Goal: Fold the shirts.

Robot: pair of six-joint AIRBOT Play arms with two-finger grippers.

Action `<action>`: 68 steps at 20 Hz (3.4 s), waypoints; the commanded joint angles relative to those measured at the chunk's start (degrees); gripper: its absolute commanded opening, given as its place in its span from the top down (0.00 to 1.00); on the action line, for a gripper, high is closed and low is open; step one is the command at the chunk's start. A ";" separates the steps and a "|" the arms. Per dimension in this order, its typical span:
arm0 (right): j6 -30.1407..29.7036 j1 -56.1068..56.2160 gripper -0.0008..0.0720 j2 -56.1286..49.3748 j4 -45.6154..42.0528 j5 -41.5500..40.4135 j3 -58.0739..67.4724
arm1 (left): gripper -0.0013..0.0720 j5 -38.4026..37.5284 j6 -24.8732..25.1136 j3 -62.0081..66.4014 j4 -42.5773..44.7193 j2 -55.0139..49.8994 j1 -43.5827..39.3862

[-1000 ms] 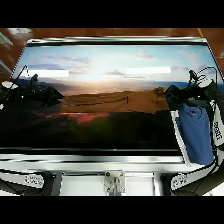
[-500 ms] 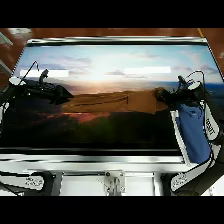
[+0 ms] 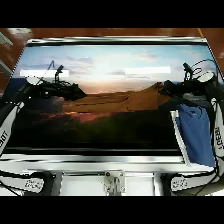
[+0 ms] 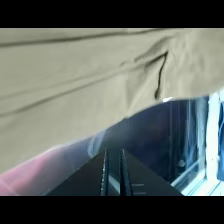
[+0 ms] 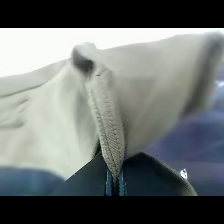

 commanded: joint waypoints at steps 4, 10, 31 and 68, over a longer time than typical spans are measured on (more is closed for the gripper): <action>3.41 0.07 0.91 13.53 -0.20 14.25 0.04 | 0.81 13.51 0.02 0.02 -8.66 -6.12 -16.09; 8.02 0.22 0.91 24.74 -0.22 24.74 0.04 | 0.87 20.59 0.15 0.02 -12.94 -9.35 -29.53; 12.00 27.34 0.91 15.34 1.03 -4.04 -0.02 | 0.94 17.99 -6.05 7.28 8.41 7.21 -5.38; 3.54 17.46 0.63 -2.16 20.41 -7.72 -24.04 | 0.93 -3.26 -6.71 1.90 15.67 29.42 11.19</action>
